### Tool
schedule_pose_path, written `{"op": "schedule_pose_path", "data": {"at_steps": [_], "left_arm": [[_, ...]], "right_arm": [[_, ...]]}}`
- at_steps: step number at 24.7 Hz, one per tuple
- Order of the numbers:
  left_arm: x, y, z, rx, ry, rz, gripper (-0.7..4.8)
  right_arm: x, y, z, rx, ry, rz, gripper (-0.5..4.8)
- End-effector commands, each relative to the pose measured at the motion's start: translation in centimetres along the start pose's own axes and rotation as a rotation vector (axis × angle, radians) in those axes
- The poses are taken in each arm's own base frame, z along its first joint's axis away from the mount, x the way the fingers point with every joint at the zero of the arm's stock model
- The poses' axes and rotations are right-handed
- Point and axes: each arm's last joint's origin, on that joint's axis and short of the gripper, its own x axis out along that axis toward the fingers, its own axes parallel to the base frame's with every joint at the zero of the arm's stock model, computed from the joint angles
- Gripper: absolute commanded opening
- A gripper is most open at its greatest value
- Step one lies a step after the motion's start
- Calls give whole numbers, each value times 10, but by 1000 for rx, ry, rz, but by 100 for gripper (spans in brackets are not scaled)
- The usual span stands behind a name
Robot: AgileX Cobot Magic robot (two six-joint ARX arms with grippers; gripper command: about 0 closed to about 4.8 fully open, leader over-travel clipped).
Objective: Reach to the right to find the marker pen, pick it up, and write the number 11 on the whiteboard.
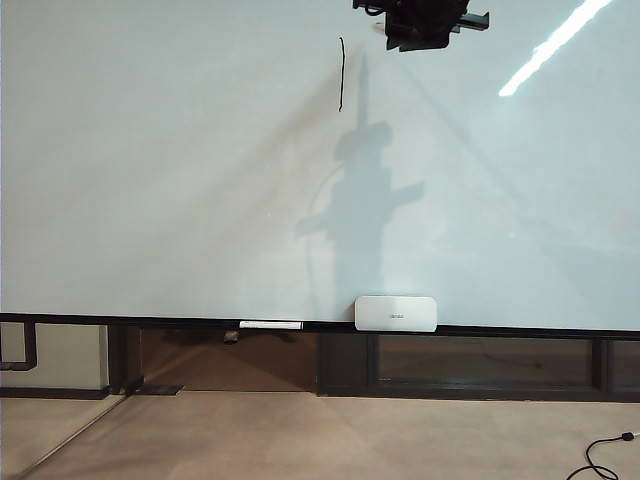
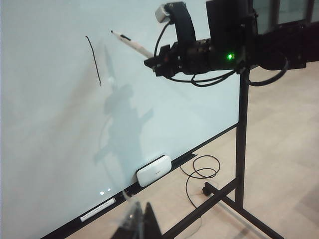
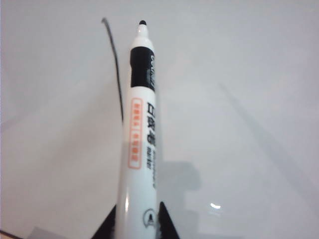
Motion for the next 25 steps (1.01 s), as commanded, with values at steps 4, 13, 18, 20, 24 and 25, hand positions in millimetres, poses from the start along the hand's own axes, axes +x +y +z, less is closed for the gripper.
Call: {"op": "schedule_pose_path", "data": {"at_steps": [4,13,18,20,24,25], "left_arm": [[-1,-1,3,-4,-20,-30,-5],[-1,-1,2,-5,-18,-30,-5],[-1,-1,1,-10,-8,-33,-5],[-1,-1,1,-11,-7,-33,-5],[-1,-1,1,-11,-5,-24,-5],[-1,-1,1,-11,-3,-16,-5]], "right_arm": [[-2,-12,9,1,-46,-21,-5],[-1,-13,12,7,-83,-1,-5],[1,-13,9,6,-70,-1,-5],[1,-13,8,6,-70,-1,-5],[2,-13,8,7,-75,-1,-5],[3,-13,6,7,-73,-1,-5]]}}
